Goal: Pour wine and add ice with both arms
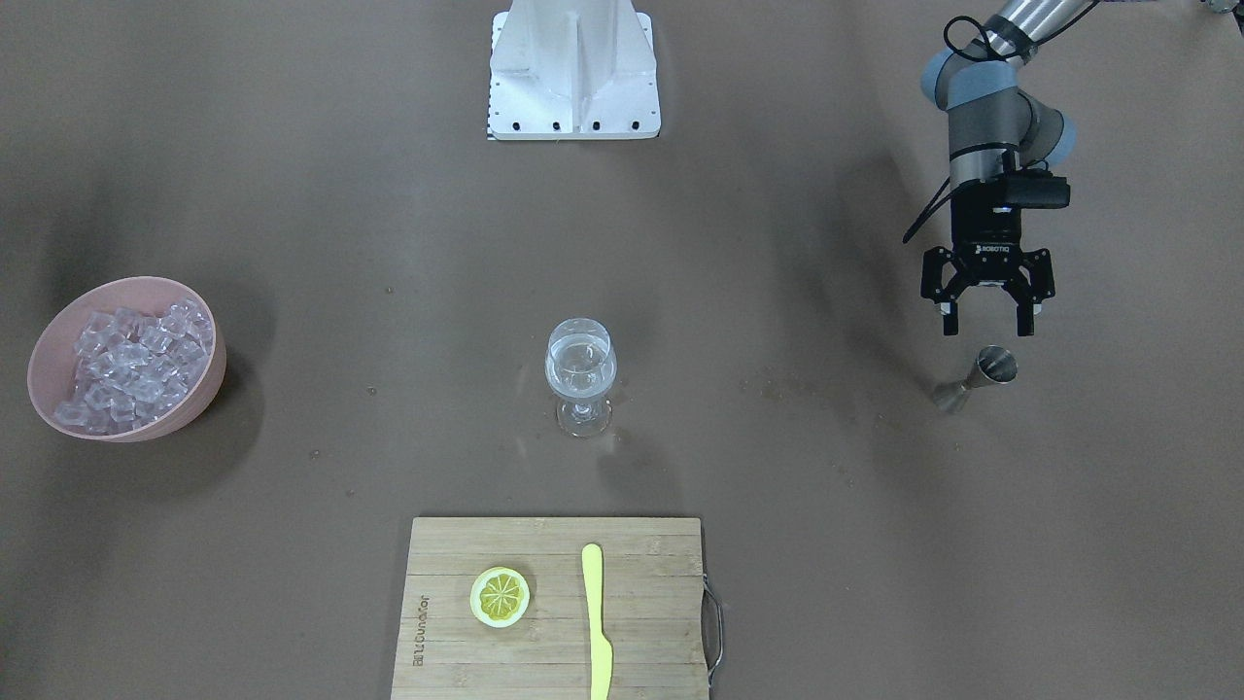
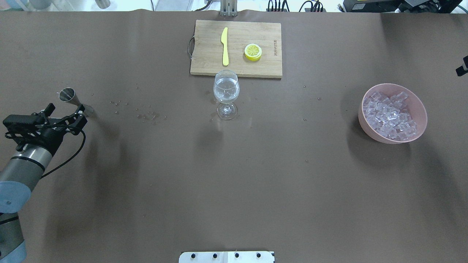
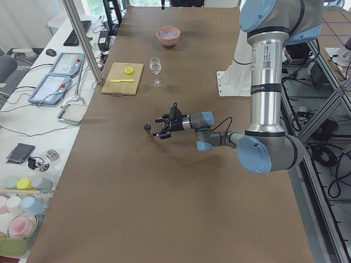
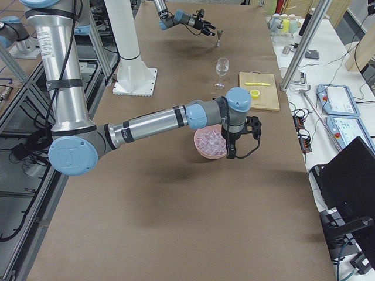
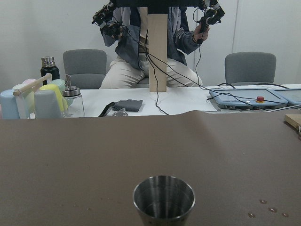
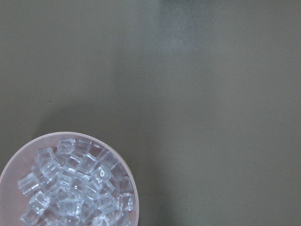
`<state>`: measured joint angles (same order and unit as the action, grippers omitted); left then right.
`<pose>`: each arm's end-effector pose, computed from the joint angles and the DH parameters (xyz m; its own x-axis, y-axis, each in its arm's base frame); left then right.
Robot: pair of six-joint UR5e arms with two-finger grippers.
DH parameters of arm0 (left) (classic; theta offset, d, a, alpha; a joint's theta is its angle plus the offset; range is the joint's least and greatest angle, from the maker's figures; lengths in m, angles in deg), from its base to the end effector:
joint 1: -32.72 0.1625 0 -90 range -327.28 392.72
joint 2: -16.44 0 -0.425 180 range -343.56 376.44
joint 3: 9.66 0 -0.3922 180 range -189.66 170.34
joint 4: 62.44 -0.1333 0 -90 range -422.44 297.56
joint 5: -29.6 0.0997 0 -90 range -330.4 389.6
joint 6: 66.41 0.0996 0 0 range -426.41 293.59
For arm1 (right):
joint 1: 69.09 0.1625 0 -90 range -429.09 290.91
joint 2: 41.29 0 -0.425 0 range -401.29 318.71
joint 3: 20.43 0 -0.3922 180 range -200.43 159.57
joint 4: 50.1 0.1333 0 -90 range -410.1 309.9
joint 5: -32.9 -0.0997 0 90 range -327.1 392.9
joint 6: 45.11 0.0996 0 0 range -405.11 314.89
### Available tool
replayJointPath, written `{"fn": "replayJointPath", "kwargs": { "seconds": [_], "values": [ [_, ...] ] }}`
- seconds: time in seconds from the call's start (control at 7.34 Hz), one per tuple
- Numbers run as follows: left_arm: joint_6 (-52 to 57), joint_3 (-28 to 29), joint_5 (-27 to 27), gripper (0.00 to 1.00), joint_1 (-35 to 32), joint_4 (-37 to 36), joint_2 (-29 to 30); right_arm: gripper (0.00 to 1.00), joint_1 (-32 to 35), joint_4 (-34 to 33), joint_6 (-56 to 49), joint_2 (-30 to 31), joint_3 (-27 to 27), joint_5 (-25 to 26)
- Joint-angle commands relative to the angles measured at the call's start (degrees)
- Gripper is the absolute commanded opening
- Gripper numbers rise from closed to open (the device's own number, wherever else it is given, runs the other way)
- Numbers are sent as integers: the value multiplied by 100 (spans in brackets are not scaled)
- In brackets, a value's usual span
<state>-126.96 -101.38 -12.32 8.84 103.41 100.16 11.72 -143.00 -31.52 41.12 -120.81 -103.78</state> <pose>0.3179 -0.3676 0.5430 0.7052 0.0470 -0.7074 0.6525 0.3474 0.6735 -0.0267 -0.5460 0.5028 0.6652 -0.0640 0.7439 -0.0021 0.9961 0.0876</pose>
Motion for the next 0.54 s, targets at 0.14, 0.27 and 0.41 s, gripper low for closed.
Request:
{"fn": "replayJointPath", "kwargs": {
  "seconds": [0.14, 0.27, 0.41],
  "values": [
    [-1, -679, -53, 99, 146, -9, -479, 100, 5, -9, 3, 12, -25, -8],
    [-1, -1003, -141, 99, 146, -148, -488, 100, 5, 0, 3, 12, -34, -16],
    [34, -1267, -350, 99, 146, -498, -488, 100, 5, 17, -6, -5, -51, -43]
  ]
}}
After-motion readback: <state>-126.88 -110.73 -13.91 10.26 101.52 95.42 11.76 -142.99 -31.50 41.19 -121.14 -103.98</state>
